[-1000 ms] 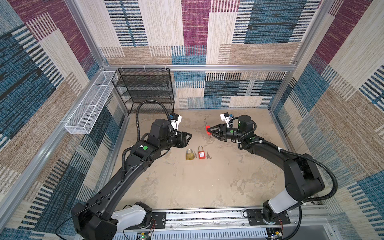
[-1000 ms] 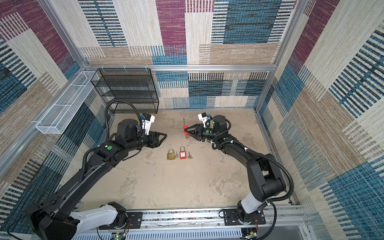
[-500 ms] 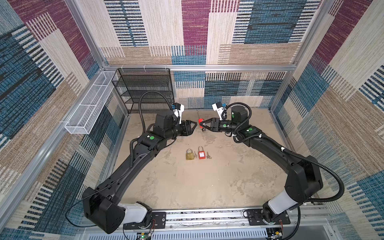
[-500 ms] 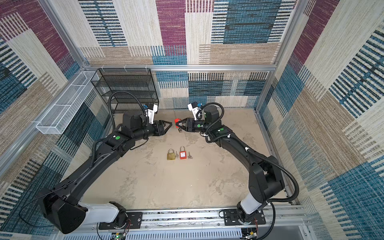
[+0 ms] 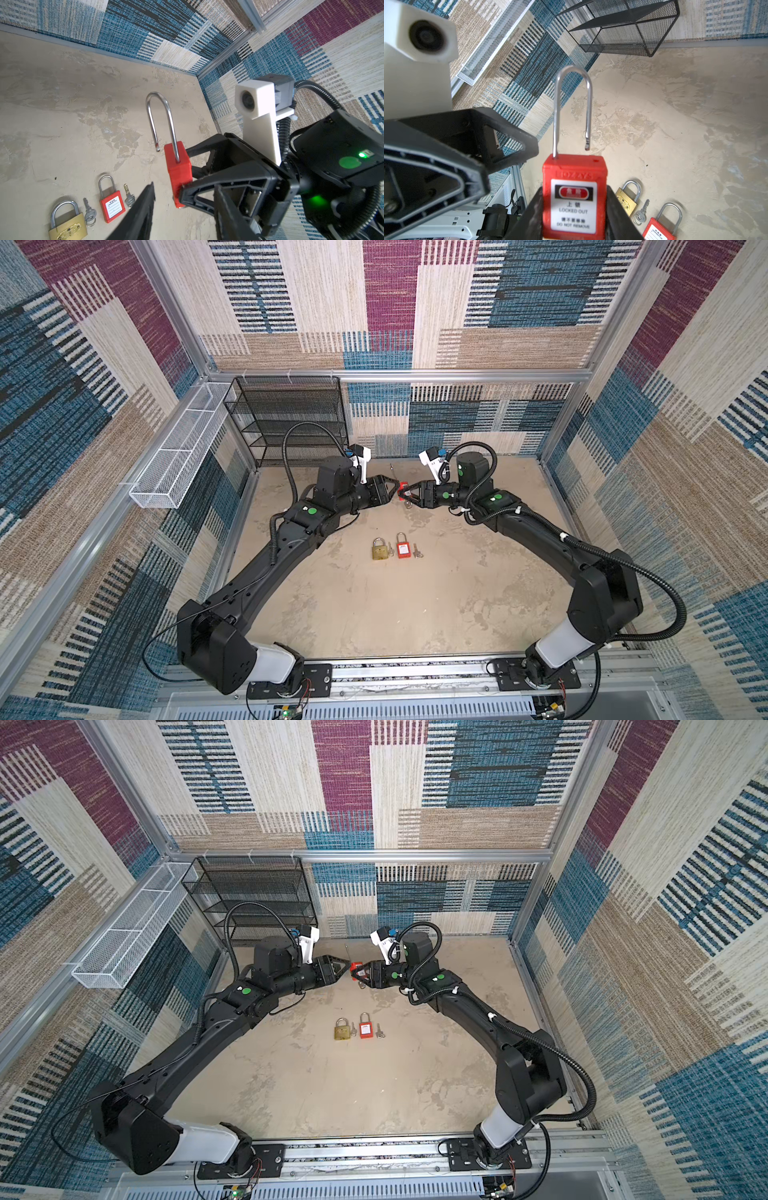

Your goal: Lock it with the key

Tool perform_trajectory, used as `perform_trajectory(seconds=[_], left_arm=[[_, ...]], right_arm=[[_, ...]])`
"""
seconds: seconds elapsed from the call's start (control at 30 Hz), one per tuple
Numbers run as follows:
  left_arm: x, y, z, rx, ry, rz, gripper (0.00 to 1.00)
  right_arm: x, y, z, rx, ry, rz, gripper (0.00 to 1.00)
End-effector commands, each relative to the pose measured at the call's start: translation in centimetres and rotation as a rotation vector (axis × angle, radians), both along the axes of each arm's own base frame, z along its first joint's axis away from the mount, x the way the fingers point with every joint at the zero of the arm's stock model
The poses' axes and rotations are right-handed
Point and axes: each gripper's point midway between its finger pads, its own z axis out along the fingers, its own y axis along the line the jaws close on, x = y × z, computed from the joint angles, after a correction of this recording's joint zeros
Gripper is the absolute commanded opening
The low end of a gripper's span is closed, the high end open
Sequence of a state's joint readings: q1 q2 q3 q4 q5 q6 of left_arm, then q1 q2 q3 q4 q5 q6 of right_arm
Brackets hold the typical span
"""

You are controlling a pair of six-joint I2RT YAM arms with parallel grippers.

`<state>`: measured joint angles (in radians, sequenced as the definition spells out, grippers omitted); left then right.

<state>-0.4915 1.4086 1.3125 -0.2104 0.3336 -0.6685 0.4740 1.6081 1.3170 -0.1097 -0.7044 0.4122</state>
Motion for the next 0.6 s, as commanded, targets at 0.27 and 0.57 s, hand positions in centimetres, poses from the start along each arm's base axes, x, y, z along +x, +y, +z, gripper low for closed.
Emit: perform_trajectory(seconds=[0.27, 0.57], left_arm=[[0.4, -1.1, 0.6, -0.070, 0.004, -0.027, 0.45], [0.3, -0.7, 0.1, -0.056, 0.006, -0.008, 0.44]], right_arm=[[-1.5, 1.2, 1.9, 0.028, -0.078, 0.103, 0.34], [-1.3, 1.9, 2.7, 0.002, -0.140, 0.103, 0.34]])
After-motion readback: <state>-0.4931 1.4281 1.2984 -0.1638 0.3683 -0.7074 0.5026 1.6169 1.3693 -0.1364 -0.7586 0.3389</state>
